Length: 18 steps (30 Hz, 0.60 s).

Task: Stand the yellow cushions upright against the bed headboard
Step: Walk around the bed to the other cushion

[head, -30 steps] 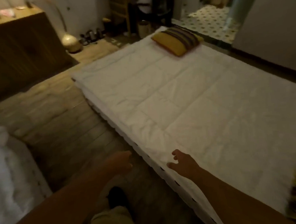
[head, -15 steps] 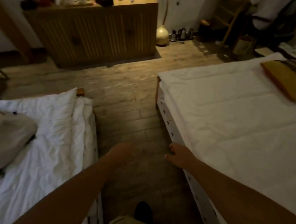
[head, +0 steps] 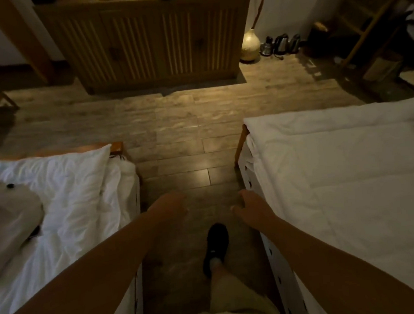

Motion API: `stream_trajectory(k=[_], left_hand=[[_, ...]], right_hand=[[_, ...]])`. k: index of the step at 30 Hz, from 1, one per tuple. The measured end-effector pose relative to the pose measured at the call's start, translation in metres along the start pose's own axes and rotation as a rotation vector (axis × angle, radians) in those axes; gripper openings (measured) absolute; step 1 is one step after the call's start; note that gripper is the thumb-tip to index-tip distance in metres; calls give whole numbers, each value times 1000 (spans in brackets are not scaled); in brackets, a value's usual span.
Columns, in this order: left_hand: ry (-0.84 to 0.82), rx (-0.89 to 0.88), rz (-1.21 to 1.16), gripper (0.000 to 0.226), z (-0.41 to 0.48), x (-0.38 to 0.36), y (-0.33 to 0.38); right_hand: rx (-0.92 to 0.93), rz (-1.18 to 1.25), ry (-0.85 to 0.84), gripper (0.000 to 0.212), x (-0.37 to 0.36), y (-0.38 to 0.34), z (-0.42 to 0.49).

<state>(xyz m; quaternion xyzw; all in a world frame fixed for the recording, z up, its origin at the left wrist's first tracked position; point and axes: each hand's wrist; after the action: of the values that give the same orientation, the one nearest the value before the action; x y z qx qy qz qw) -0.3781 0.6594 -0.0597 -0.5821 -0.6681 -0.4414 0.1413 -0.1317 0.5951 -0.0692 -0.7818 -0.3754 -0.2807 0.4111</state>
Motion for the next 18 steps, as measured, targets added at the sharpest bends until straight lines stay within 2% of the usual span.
stream_trajectory(k=[4,7,11,13,15,18], left_hand=[[-33,-7,36,52,97,74,24],[-46,-3,65,58,160,130,45],[46,-40,124,57,236,193,74],[70,-74,144,57,270,219,85],[60,-103,168,60,308,244,96],[32,-171,209,63,368,278,107]], right_hand=[[-6,37,-1,42,48,-15,103],[-1,58,-4,48,90,-31,168],[1,54,54,45,145,-51,243],[3,81,76,52,168,-59,276],[-23,114,73,60,188,-65,311],[-49,154,72,57,214,-74,367]])
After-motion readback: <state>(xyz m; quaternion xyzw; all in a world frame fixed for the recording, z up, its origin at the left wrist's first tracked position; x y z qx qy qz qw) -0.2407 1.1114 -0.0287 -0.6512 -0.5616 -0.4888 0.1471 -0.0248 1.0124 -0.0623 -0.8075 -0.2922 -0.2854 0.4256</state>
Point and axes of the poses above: each hand's wrist, its own z-axis towards the middle knuckle, its own x-axis out of the back of the hand, y = z × x, and after that the axes turned 7 degrees about -z, right-handed
